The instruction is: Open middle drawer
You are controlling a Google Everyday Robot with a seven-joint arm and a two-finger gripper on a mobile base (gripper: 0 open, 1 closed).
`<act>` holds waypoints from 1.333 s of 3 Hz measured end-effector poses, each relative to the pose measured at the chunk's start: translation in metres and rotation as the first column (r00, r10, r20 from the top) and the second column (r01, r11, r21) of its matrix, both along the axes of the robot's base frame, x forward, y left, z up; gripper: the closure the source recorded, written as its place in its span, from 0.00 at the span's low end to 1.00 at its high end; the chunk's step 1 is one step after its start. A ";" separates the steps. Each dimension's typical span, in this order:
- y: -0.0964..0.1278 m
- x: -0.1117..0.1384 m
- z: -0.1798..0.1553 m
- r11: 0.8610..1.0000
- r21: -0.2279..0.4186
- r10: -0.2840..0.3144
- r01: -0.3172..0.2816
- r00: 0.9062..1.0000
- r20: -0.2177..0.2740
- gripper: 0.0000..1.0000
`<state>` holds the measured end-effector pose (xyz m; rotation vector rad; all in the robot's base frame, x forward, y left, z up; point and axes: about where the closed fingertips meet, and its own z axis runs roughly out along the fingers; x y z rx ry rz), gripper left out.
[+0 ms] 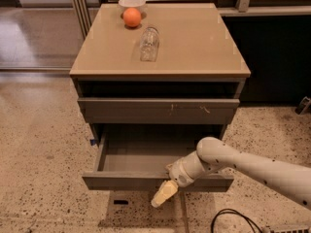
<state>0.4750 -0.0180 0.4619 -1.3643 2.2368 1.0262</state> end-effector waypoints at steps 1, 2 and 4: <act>0.005 -0.009 0.001 1.000 0.014 0.022 -0.022 1.000 0.003 0.00; 0.006 -0.035 0.007 0.998 0.024 0.057 -0.056 0.998 -0.025 0.00; -0.009 -0.067 0.018 0.999 0.028 0.044 -0.041 0.995 -0.087 0.00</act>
Offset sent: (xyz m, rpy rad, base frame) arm -0.0674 0.0036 0.0157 0.0318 0.0597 0.0965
